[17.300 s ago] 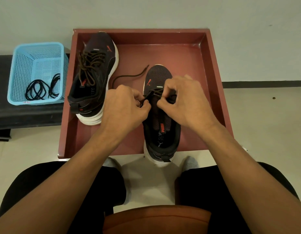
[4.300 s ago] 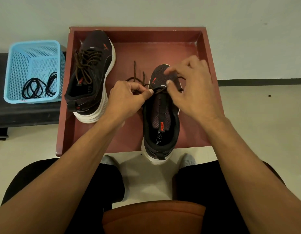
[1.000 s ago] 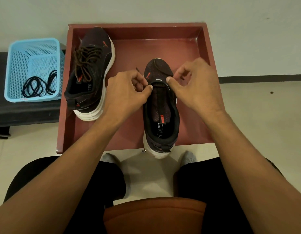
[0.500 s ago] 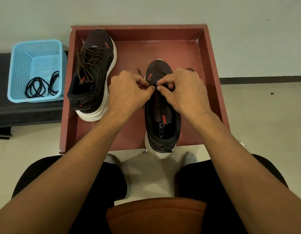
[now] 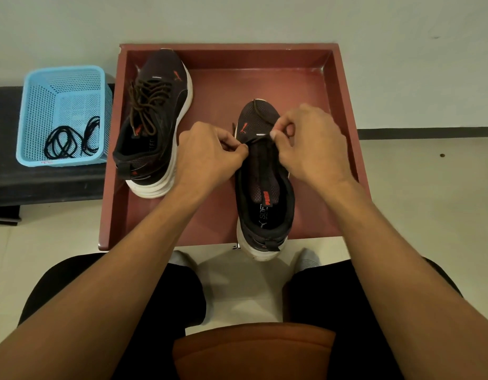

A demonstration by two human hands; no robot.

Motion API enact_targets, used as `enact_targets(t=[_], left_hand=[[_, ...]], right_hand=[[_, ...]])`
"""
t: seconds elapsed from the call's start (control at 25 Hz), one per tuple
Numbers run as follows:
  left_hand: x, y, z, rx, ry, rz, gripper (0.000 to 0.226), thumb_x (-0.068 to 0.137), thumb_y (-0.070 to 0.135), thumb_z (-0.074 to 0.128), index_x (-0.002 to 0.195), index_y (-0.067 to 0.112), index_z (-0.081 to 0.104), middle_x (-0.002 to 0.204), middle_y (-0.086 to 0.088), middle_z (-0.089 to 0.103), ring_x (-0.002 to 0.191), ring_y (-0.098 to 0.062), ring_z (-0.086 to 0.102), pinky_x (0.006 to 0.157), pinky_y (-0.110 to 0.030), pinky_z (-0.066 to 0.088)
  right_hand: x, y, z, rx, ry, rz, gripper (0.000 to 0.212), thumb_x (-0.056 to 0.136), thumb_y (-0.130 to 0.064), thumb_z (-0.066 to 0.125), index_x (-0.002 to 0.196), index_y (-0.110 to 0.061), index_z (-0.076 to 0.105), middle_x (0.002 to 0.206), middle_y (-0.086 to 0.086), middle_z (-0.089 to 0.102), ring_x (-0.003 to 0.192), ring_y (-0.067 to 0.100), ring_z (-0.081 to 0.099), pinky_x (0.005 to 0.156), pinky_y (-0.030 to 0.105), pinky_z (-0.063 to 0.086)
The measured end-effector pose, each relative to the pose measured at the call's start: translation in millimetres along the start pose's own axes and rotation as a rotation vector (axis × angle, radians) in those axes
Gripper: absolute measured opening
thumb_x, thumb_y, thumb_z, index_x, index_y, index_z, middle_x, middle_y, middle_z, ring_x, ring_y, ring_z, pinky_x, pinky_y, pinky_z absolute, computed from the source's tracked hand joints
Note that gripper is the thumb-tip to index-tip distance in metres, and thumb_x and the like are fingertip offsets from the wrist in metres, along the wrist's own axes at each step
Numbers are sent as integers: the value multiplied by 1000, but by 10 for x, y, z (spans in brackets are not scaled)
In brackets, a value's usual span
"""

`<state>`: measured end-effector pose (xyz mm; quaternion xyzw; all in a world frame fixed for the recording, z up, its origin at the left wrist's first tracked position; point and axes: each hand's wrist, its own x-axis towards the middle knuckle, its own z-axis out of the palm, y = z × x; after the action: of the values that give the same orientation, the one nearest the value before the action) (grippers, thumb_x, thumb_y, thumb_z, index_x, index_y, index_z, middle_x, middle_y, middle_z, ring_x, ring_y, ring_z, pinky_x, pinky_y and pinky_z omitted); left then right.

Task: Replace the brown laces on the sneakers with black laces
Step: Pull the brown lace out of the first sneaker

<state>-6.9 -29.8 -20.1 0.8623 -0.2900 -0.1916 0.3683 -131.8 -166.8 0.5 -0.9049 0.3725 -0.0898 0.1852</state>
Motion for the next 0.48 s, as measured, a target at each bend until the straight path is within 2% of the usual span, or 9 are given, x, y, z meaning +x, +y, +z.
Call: enact_targets(t=[0.08,0.16,0.24,0.36,0.48], left_hand=[[10,1,6,-22,-11,-12,13,85,37,81,79,26,82,63,8,72,61,-7,71,71,-36,64],[3,17,32,-3,-13,7,13,85,37,81,78,26,81,62,9,71,61,-7,70,70,-37,64],[-4,23,38,4,-10,22,12,85,36,80,78,27,80,62,10,70,61,-6,69,70,-37,64],[0,3,42,-27,-43,18,8,88,32,78,82,27,79,66,9,71,62,-5,69,68,-38,64],[-6,-9,68,-33,-51,16,9,88,35,77,86,27,79,68,8,72,62,-7,70,66,-39,64]], right_hand=[[33,153,-48,74,-19,119,15,93,-33,72,79,-33,66,79,-17,58,75,7,59,78,37,57],[29,186,-68,93,-24,142,10,89,-31,69,79,-31,67,79,-13,61,74,10,60,79,38,58],[1,133,-54,112,-5,39,4,87,-29,68,91,-31,70,94,-8,62,88,15,62,80,38,57],[-55,-4,-10,70,-41,-170,23,89,-31,73,112,-35,74,106,-6,51,106,19,55,89,39,52],[-62,-98,43,-138,-15,-158,21,89,-48,76,107,-39,76,110,-7,55,112,19,51,95,41,45]])
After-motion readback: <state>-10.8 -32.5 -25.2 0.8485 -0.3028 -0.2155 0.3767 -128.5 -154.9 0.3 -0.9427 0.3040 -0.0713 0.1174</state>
